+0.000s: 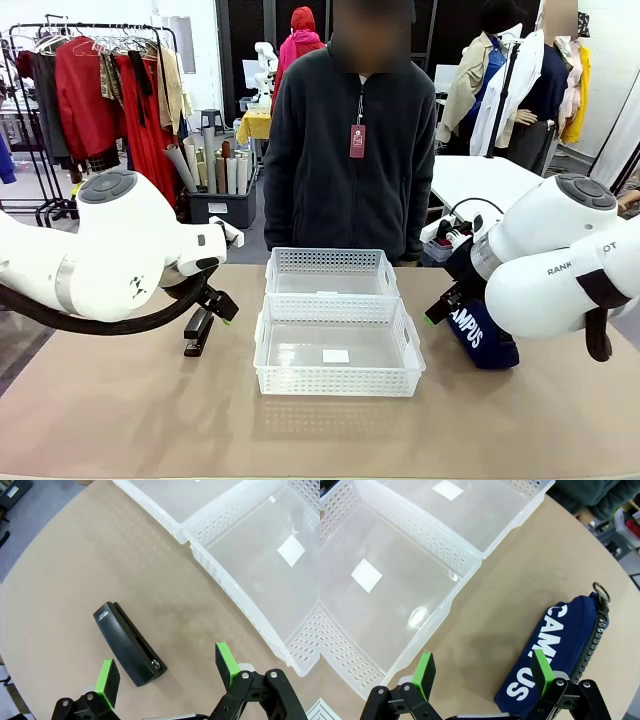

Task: Distribute items into two baskets.
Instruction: Pick up the Pencil pouch that the person points to.

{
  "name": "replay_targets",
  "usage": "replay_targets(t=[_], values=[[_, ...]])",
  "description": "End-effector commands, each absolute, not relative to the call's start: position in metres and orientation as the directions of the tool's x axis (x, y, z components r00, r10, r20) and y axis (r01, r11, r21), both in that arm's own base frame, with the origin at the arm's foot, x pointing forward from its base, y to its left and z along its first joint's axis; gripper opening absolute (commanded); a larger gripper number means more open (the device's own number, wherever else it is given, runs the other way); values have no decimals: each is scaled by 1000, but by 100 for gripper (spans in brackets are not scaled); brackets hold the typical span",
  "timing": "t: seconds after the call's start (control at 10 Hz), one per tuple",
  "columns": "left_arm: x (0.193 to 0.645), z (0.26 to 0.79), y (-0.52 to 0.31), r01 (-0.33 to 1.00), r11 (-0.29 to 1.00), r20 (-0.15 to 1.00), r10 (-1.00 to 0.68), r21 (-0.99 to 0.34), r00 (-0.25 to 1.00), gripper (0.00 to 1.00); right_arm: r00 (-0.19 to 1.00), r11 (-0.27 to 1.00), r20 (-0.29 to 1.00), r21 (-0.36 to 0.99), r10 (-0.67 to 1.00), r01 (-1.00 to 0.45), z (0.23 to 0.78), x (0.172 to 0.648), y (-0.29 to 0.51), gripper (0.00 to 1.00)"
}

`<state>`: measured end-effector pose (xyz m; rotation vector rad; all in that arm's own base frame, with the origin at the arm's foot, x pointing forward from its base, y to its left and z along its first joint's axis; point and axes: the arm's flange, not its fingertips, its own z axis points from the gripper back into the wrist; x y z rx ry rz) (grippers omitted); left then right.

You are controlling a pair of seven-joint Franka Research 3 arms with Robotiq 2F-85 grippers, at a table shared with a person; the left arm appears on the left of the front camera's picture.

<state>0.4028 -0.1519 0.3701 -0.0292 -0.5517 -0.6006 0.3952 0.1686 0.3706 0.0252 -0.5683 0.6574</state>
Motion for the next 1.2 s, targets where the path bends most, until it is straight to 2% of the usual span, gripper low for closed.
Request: replay_targets(t=[0.0, 0.7, 0.9, 1.1], values=[[403, 370, -152, 544, 829, 501, -528, 131, 685, 100, 646, 797, 507, -153, 571, -584, 371, 395, 169, 100], [403, 370, -152, 544, 829, 501, -529, 131, 685, 100, 646, 797, 507, -153, 571, -584, 371, 395, 169, 100], [397, 369, -159, 558, 825, 477, -525, 84, 704, 100, 678, 820, 515, -88, 524, -566, 381, 397, 170, 100], [389, 365, -168, 586, 810, 512, -516, 30, 687, 100, 714, 833, 512, -8, 479, -553, 400, 399, 175, 100]])
